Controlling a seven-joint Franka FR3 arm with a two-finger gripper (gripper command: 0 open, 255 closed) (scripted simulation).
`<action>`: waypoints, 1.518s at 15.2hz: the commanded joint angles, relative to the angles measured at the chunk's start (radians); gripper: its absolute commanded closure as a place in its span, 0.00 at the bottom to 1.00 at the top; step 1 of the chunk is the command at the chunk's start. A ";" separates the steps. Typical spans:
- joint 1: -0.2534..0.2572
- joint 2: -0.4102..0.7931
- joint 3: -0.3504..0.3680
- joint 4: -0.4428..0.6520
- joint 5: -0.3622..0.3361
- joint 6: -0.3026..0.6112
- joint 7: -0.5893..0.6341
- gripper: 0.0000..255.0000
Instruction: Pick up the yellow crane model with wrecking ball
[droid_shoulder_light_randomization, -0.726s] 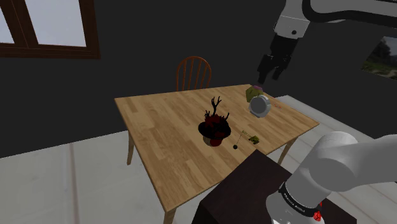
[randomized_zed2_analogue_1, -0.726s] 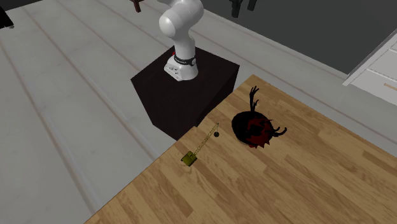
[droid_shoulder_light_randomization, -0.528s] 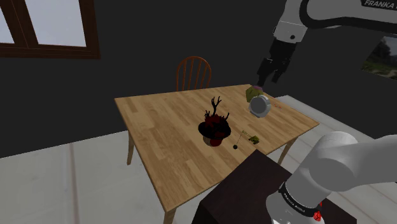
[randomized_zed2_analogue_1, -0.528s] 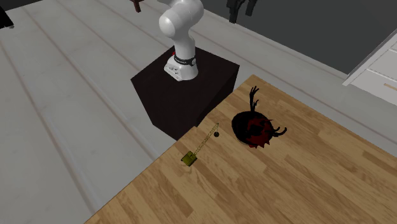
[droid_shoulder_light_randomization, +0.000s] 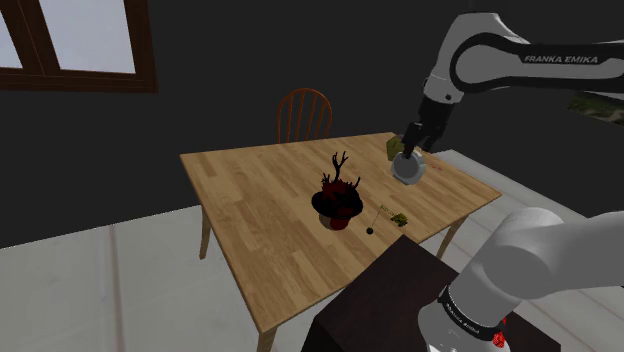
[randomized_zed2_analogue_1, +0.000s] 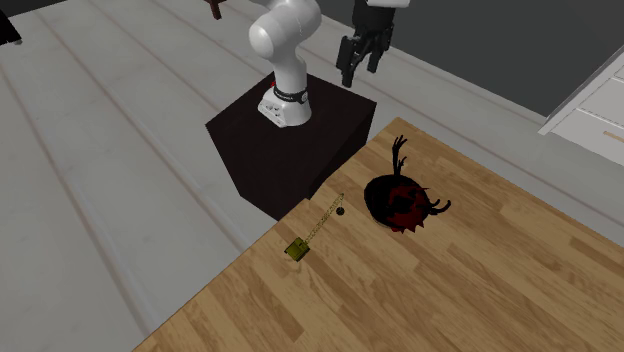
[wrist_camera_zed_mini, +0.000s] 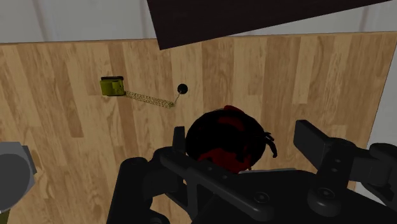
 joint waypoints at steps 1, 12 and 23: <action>-0.015 0.024 -0.040 -0.030 -0.026 0.059 -0.029 0.00; -0.080 0.279 -0.265 -0.125 -0.140 0.434 -0.173 0.00; -0.031 0.756 -0.498 -0.049 0.052 0.832 -0.475 0.00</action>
